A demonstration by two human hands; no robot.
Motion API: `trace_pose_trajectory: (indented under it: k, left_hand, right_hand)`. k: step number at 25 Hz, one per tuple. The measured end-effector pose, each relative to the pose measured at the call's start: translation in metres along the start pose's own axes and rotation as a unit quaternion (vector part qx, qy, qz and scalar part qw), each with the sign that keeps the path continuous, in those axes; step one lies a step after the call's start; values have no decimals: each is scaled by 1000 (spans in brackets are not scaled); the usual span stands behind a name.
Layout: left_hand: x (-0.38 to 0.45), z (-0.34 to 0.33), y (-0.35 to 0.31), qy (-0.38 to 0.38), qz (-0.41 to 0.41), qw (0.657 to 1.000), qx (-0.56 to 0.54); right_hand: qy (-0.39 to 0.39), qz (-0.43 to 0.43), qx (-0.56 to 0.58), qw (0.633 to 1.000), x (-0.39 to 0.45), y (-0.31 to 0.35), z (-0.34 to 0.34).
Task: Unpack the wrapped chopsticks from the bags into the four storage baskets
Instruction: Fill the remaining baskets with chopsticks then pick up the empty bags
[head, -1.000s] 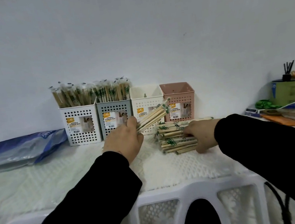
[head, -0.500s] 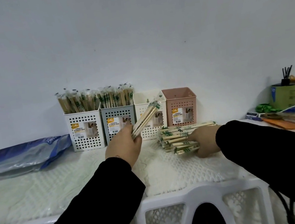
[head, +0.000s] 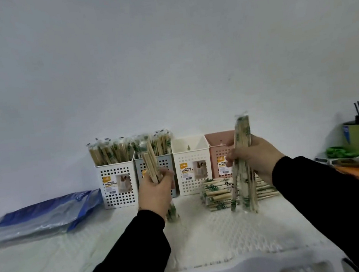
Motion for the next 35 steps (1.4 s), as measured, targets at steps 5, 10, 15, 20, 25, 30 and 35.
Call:
trace_pose_trajectory:
  k: [5,10,15,20,25,30,35]
  left_hand:
    - [0,8,-40,11,-20,999,-28]
    - [1,5,-77,-1,-29,997,-73]
    - [-4,8,-52,87,-1,990,113]
    - [20,31,-71,202,67,920,328]
    - [51,24,-108,171,-28,938,299]
    - [112,1,-155,5,-127,970,209]
    - [146,-45,-130,40,-113,943,309]
  right_hand:
    - [-31,-15,64,997,1,6,-7]
    - [-26,58,78,995,8,19,-20]
    - [48,-23,-72,996,-1,3,-14]
    - [110,-156,-281,940,6,35,-6]
    - [72,-100,-204,971,48,58,-11]
    - [-55,82,-44,994,116,72,-25]
    - [-76,70,-106,989,154,34,-41]
Point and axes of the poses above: each hand's wrist, its own x-axis towards the middle knuckle, its own z-axis out of the back of the hand, y = z × x, the point moved 2 cm from there along x, towards the middle knuckle, and after that the axes turned 14 degrees about x, right-handed, at the moved point
